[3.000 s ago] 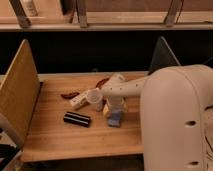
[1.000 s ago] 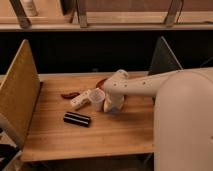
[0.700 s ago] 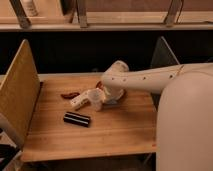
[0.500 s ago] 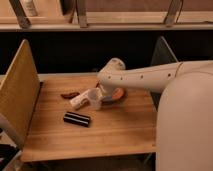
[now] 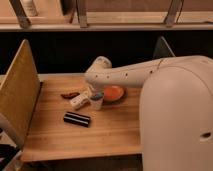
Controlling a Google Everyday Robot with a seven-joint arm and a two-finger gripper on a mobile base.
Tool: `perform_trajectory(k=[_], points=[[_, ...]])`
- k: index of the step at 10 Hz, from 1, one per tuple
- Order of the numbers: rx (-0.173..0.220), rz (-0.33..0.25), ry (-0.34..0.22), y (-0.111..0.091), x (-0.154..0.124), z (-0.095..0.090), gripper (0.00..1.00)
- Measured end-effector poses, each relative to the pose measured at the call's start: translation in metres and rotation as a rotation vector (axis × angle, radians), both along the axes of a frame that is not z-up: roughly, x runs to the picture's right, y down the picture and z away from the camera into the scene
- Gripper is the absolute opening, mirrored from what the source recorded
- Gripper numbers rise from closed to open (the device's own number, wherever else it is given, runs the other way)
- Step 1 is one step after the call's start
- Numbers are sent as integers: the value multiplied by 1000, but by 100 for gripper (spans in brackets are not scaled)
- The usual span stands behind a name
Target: Place the white sponge in the ceramic bowl
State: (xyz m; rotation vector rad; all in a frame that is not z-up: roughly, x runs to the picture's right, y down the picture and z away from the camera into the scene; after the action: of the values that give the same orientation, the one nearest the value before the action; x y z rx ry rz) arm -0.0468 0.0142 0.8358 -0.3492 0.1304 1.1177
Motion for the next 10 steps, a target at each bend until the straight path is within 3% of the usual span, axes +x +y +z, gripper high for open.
perform_trajectory(k=[3, 5, 6, 8, 10], points=[[120, -39, 44, -79, 18, 9, 0], [159, -60, 85, -110, 34, 22, 0], [153, -59, 95, -111, 40, 33, 0], [105, -32, 110, -93, 52, 57, 0], [58, 0, 159, -73, 82, 76, 0]])
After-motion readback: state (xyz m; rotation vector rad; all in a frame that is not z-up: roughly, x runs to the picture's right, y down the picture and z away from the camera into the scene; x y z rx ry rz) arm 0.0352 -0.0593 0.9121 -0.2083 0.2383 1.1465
